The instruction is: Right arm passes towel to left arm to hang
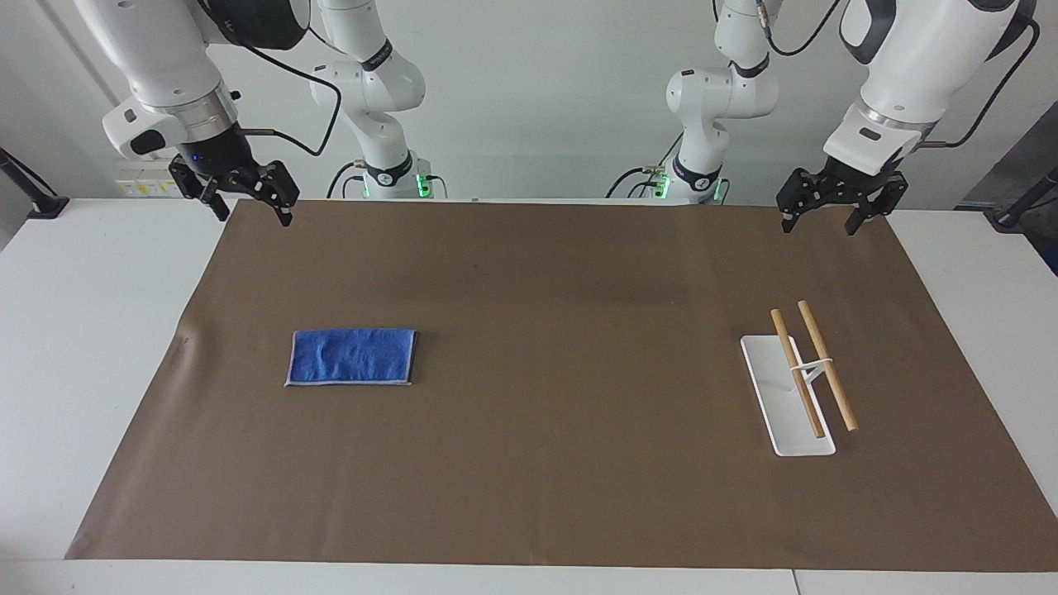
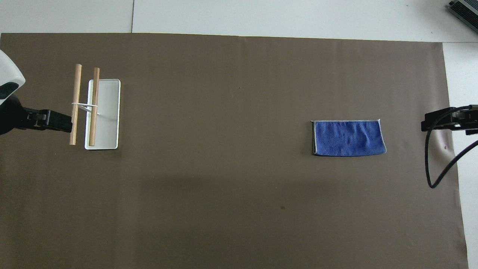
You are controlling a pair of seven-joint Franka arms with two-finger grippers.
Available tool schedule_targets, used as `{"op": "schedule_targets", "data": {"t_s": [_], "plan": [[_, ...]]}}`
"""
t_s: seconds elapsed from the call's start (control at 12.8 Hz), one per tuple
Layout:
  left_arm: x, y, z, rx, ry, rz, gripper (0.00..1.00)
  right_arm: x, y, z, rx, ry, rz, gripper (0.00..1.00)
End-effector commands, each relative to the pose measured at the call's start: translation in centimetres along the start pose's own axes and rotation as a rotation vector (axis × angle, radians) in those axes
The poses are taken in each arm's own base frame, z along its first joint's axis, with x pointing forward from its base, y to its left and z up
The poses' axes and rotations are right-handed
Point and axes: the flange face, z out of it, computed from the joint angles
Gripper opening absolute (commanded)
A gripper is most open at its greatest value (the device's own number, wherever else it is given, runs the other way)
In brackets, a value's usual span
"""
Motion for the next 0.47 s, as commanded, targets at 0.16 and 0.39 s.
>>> {"op": "schedule_targets", "data": {"t_s": [0.16,0.39], "plan": [[-0.6,0.16,-0.4,-0.007,0.002,0.041,1.0,-0.73,-0.21,-0.27,0.003,-0.006,0.018,1.0],[-0.58,0.16,-0.41,-0.007,0.003,0.036,1.0,-0.83,-0.24,-0.14,0.006,-0.009,0.021,1.0]]}}
